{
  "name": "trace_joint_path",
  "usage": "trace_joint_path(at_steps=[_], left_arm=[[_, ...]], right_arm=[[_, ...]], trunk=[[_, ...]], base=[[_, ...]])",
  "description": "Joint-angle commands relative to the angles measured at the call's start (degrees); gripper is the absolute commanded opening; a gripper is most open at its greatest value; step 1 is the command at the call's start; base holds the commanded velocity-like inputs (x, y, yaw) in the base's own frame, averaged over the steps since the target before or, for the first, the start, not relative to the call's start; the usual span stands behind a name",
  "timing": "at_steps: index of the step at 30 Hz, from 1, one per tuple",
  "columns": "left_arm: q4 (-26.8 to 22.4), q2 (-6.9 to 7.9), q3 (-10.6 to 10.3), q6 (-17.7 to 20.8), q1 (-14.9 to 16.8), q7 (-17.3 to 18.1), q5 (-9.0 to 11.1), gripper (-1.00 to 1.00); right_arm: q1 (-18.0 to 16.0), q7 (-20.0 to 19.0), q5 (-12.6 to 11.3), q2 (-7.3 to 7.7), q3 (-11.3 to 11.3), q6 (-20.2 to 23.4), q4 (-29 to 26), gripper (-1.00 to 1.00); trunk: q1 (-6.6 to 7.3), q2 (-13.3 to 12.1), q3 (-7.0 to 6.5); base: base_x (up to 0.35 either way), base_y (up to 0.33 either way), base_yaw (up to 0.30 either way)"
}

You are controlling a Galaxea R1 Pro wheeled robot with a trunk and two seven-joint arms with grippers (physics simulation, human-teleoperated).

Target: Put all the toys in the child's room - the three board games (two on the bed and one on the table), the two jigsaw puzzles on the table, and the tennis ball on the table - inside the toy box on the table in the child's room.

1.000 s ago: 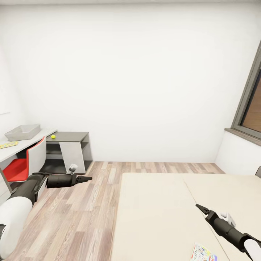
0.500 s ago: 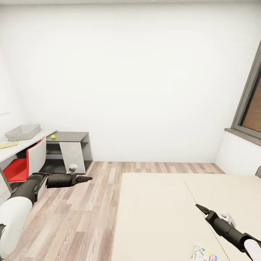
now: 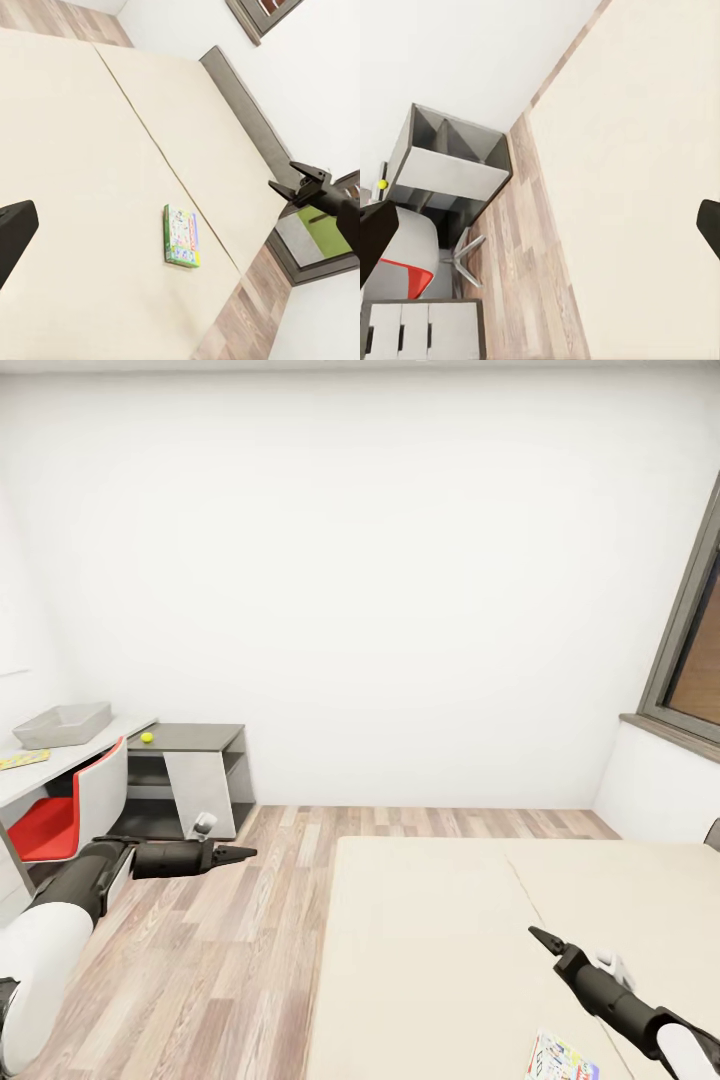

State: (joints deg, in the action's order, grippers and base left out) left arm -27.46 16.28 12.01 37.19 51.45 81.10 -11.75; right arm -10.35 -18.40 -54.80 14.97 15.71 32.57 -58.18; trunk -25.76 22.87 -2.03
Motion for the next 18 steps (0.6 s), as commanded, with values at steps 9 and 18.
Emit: trace_joint_path(at_steps=[9,18], left_arm=[[-0.03,-0.12,0.39,0.60,0.02,0.38,-0.62,1.00],[-0.03,-0.19,0.39,0.60,-0.02,0.38,-0.60,1.00]], right_arm=[[-0.02,-0.06,-0.13,-0.35,0.19,0.39,0.23,1.00],[-0.02,-0.06,-0.13,-0.41,0.20,0.39,0.26,1.00]], trunk=[[-0.02,0.05,0.03],[-0.02,0.05,0.03]], base=[[0.000,0.000,0.000],[0.000,0.000,0.000]])
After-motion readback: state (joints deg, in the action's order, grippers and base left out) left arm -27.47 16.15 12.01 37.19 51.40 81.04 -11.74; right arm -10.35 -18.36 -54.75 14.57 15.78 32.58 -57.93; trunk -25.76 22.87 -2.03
